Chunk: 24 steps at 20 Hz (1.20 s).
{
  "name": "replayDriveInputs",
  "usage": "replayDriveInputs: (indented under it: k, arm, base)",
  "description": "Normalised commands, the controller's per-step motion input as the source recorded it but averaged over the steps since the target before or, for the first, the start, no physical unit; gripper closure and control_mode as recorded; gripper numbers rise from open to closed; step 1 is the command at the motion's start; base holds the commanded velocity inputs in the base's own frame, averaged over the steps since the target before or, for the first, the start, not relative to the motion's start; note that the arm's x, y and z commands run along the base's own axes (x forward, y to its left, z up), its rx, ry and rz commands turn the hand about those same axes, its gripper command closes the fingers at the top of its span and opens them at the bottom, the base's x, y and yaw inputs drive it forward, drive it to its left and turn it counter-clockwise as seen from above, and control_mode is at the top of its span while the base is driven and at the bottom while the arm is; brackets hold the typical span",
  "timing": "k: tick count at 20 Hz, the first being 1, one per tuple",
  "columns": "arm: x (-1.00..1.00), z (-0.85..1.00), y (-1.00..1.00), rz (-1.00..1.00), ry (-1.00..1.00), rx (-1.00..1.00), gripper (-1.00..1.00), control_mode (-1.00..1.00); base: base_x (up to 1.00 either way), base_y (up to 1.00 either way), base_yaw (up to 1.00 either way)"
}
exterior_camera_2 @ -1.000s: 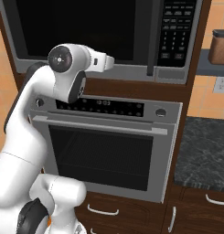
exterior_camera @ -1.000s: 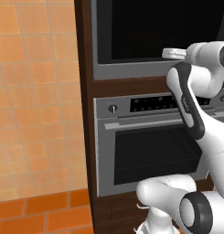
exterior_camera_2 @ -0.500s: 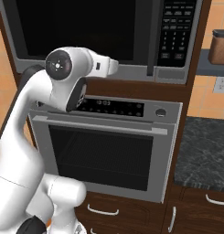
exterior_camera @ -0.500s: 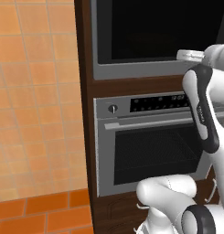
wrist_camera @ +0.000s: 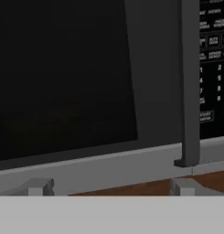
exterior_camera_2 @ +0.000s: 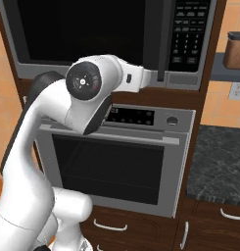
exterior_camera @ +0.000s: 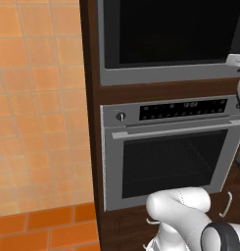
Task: Open the microwave, place the bowl with waffle inside the microwave, then close the microwave door and turn it on.
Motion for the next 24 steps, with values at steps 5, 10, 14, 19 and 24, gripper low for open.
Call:
replayDriveInputs:
  k: [5, 10, 14, 19, 24]
  arm:
    - [-0.35, 0.02, -0.65, -0.09, 0.00, 0.00, -1.00, -1.00]
    - [-0.21, 0.00, -0.60, -0.13, 0.00, -0.02, -1.00, -1.00]
    - [0.02, -0.04, -0.53, -0.06, -0.07, -0.04, -1.00, -1.00]
    - [0.05, -0.12, -0.67, -0.01, -0.06, -0.01, -1.00, -1.00]
    - [0.20, -0.09, -0.44, 0.00, -0.08, 0.00, -1.00, -1.00]
  base:
    - [0.00, 0.00, 0.00]
    - [0.00, 0.00, 0.00]
    - [0.00, 0.00, 0.00]
    - [0.00, 0.00, 0.00]
    - [0.00, 0.00, 0.00]
